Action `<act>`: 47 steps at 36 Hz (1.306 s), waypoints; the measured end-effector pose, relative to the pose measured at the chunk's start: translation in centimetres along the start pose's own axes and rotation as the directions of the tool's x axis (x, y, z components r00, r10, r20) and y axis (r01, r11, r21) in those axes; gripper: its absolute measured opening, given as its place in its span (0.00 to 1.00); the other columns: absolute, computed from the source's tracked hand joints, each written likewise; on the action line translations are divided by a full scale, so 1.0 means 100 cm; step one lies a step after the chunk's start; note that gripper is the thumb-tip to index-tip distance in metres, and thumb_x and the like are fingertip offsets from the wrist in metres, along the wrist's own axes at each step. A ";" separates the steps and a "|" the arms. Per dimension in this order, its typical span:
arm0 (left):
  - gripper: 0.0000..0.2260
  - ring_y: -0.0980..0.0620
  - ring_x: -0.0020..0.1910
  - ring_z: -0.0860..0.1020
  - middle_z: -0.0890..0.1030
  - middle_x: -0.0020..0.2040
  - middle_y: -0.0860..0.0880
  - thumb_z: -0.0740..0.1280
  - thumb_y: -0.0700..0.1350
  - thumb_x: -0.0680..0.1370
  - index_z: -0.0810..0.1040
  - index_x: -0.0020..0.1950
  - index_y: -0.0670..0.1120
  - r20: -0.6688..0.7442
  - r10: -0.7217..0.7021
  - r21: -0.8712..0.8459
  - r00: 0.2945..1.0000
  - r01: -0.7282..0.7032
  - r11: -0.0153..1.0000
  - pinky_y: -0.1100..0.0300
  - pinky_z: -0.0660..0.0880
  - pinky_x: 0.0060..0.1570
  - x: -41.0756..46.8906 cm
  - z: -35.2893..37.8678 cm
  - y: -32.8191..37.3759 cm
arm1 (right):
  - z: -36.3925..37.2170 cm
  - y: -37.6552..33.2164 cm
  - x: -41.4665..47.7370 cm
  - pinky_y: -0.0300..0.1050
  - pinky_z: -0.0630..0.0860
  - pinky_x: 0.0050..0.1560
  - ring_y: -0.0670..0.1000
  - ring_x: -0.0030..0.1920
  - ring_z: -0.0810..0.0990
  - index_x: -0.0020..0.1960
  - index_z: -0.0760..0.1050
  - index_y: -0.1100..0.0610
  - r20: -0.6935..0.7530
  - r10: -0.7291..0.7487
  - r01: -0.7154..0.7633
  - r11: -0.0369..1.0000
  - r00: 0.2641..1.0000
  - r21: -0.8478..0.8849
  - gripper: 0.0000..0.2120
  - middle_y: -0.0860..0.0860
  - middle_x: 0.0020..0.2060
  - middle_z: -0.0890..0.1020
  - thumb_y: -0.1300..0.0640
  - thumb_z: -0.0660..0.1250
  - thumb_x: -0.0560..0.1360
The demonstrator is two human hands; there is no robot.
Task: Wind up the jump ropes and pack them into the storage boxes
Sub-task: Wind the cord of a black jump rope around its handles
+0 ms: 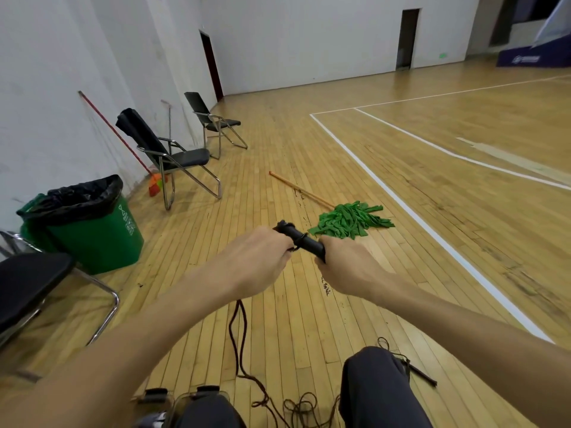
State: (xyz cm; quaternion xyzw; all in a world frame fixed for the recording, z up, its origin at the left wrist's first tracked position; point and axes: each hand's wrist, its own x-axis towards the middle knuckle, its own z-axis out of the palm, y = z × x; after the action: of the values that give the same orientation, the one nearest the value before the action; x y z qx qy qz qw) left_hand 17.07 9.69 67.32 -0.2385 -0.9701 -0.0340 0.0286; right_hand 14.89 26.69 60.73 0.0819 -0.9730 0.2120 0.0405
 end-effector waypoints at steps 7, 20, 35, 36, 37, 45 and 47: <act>0.10 0.57 0.36 0.75 0.76 0.43 0.53 0.60 0.48 0.84 0.78 0.61 0.47 0.131 0.083 0.188 0.988 -0.107 0.976 0.65 0.71 0.35 0.002 -0.007 0.005 | 0.006 -0.009 -0.006 0.43 0.76 0.36 0.49 0.39 0.77 0.63 0.72 0.56 0.188 0.004 0.030 0.984 0.982 -0.178 0.11 0.50 0.40 0.76 0.60 0.61 0.82; 0.12 0.58 0.39 0.74 0.75 0.38 0.56 0.75 0.51 0.75 0.73 0.38 0.55 0.343 0.197 -0.011 0.918 -0.206 0.978 0.64 0.68 0.39 0.006 -0.011 0.002 | -0.005 -0.016 -0.037 0.39 0.69 0.33 0.47 0.34 0.72 0.64 0.74 0.56 0.437 -0.115 0.262 0.919 0.892 -0.295 0.12 0.49 0.38 0.75 0.61 0.62 0.81; 0.12 0.54 0.35 0.79 0.83 0.35 0.51 0.79 0.51 0.68 0.84 0.42 0.44 0.353 0.424 -0.645 0.834 -0.111 0.756 0.59 0.74 0.38 0.005 -0.009 -0.013 | -0.038 -0.014 -0.069 0.44 0.72 0.40 0.45 0.32 0.71 0.51 0.66 0.49 0.532 -0.426 0.552 0.828 0.731 -0.095 0.04 0.45 0.34 0.73 0.53 0.61 0.84; 0.12 0.53 0.34 0.78 0.82 0.35 0.51 0.78 0.51 0.68 0.83 0.41 0.44 0.343 0.431 -0.683 0.834 -0.093 0.724 0.58 0.74 0.37 0.005 -0.007 -0.015 | -0.039 -0.013 -0.069 0.44 0.72 0.40 0.45 0.32 0.71 0.51 0.67 0.49 0.523 -0.442 0.552 0.831 0.729 -0.068 0.04 0.45 0.34 0.73 0.53 0.61 0.83; 0.11 0.53 0.33 0.77 0.82 0.35 0.50 0.78 0.51 0.69 0.83 0.41 0.45 0.333 0.434 -0.717 0.837 -0.074 0.693 0.58 0.72 0.35 0.004 -0.006 -0.015 | -0.041 -0.013 -0.070 0.43 0.72 0.39 0.45 0.31 0.72 0.51 0.68 0.50 0.512 -0.455 0.550 0.834 0.729 -0.042 0.04 0.46 0.34 0.74 0.52 0.62 0.83; 0.15 0.56 0.27 0.72 0.76 0.29 0.52 0.74 0.63 0.70 0.81 0.35 0.52 0.190 0.416 -0.885 0.889 -0.029 0.466 0.64 0.68 0.29 0.003 0.022 -0.023 | -0.054 -0.014 -0.073 0.46 0.75 0.40 0.49 0.34 0.76 0.50 0.69 0.47 0.393 -0.547 0.543 0.829 0.739 0.134 0.04 0.48 0.36 0.78 0.50 0.63 0.83; 0.16 0.56 0.27 0.74 0.77 0.28 0.54 0.73 0.66 0.70 0.82 0.34 0.55 0.152 0.406 -0.906 0.901 -0.037 0.421 0.64 0.68 0.28 0.004 0.031 -0.022 | -0.056 -0.016 -0.073 0.43 0.74 0.37 0.49 0.33 0.76 0.50 0.70 0.47 0.352 -0.564 0.543 0.823 0.747 0.166 0.04 0.48 0.35 0.78 0.51 0.64 0.82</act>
State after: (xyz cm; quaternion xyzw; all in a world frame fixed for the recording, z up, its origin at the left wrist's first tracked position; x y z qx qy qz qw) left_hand 15.52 8.15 64.16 -0.3480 -0.7547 -0.4874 -0.2680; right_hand 22.61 28.67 65.62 0.4075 -0.8872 0.1955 -0.0930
